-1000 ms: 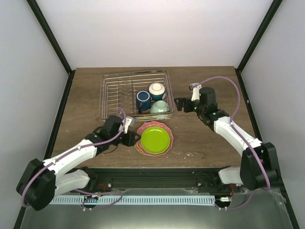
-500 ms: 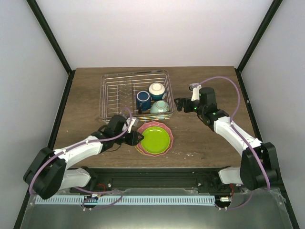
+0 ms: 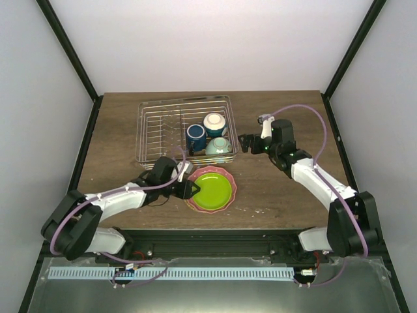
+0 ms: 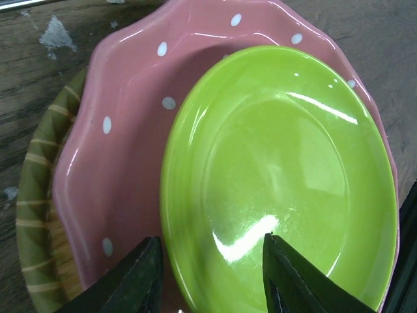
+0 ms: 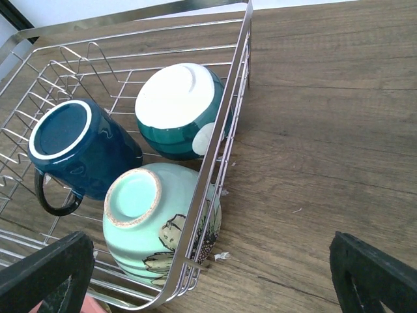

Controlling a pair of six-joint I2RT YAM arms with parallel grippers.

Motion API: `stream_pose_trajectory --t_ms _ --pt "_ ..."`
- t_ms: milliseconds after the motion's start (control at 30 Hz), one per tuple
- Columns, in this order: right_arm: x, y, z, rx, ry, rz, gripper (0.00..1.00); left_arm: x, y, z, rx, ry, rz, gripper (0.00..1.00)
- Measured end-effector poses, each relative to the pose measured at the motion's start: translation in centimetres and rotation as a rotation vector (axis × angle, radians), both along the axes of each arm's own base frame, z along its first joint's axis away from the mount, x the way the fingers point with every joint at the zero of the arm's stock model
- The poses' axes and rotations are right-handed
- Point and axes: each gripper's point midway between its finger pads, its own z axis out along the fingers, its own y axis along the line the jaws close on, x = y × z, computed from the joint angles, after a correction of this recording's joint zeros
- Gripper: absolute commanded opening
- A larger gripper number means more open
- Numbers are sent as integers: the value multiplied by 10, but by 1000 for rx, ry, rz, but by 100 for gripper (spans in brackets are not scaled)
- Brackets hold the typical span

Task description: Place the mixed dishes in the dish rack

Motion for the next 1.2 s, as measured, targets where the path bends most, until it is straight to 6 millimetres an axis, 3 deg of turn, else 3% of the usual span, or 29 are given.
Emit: stream_pose_trajectory --t_ms 300,667,1200 --pt "3 0 -1 -4 2 -6 100 -4 -13 -8 -45 45 -39 39" --pt "4 0 -6 -8 14 -7 100 -10 -34 -6 -121 71 -86 4" --pt "4 -1 -6 -12 15 -12 100 -15 -26 10 -96 49 -86 0"
